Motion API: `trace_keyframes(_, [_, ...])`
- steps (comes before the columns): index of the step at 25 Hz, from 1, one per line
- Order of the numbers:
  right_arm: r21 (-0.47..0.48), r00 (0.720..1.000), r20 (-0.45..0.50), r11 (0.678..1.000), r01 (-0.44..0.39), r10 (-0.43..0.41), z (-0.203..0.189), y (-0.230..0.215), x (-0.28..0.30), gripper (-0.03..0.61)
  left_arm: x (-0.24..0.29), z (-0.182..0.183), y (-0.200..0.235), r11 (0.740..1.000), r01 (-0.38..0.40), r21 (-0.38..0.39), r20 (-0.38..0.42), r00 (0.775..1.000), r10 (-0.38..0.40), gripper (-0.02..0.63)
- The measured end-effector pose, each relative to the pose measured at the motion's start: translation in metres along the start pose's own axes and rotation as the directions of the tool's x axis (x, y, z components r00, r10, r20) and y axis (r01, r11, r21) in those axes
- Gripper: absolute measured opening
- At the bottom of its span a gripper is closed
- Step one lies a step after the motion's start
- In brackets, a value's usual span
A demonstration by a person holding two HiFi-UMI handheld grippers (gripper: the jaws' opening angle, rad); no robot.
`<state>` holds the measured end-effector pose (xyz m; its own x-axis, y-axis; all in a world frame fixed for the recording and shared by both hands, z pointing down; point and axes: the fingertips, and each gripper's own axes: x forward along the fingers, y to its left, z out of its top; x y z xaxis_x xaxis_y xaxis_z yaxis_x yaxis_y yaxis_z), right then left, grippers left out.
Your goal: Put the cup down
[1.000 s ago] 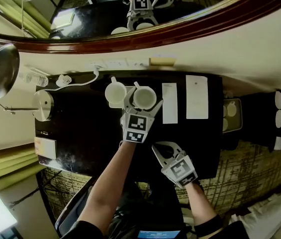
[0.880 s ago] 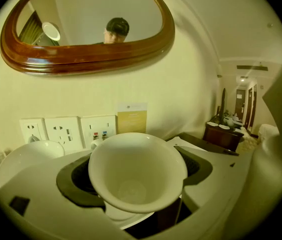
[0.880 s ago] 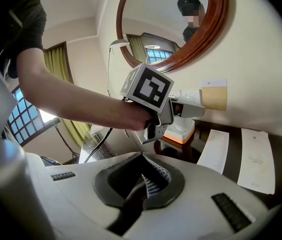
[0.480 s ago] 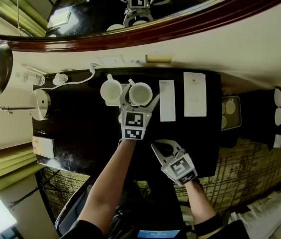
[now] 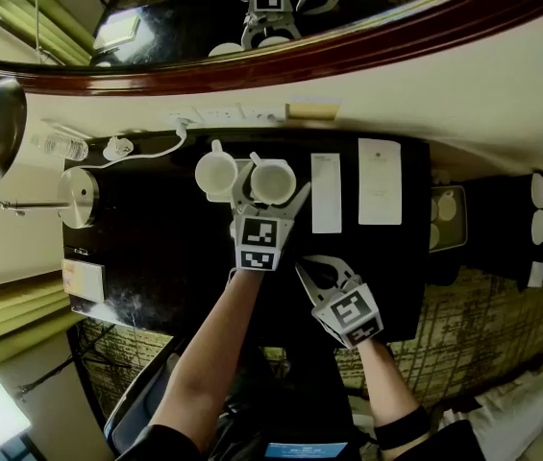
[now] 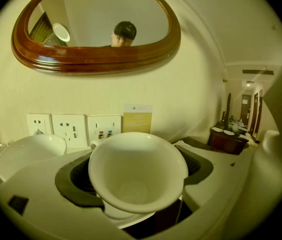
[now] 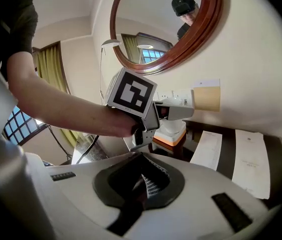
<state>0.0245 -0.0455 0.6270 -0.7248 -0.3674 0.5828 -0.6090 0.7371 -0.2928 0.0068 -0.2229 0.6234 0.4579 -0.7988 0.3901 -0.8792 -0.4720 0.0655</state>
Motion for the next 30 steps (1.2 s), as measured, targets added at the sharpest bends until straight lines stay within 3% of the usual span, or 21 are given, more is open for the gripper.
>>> trace_keyframes(9, [0.009,1.000,-0.010,1.000,-0.017,0.017,-0.0015,0.0067,0.0065,0.005,-0.0028,-0.0011,-0.0032,0.998,-0.012,0.053,-0.015,1.000,0.013,0.467])
trace_keyframes(21, [0.024,1.000,-0.010,1.000,-0.014,0.015,-0.0028,0.0083,0.0053,0.005,-0.0070,0.0027,-0.0037,0.996,-0.048,0.071,-0.017,0.999,0.050,0.474])
trace_keyframes(25, [0.025,1.000,-0.009,1.000,-0.013,0.013,-0.0037,0.0076,0.0034,0.005,-0.0057,0.0020,-0.0008,0.995,-0.053,0.084,-0.029,0.998,0.055,0.430])
trace_keyframes(30, [0.031,1.000,-0.009,0.999,-0.011,0.011,-0.0068,0.0059,0.0016,0.005,-0.0050,0.0033,0.0017,0.995,-0.051,0.082,-0.030,0.998,0.054,0.428])
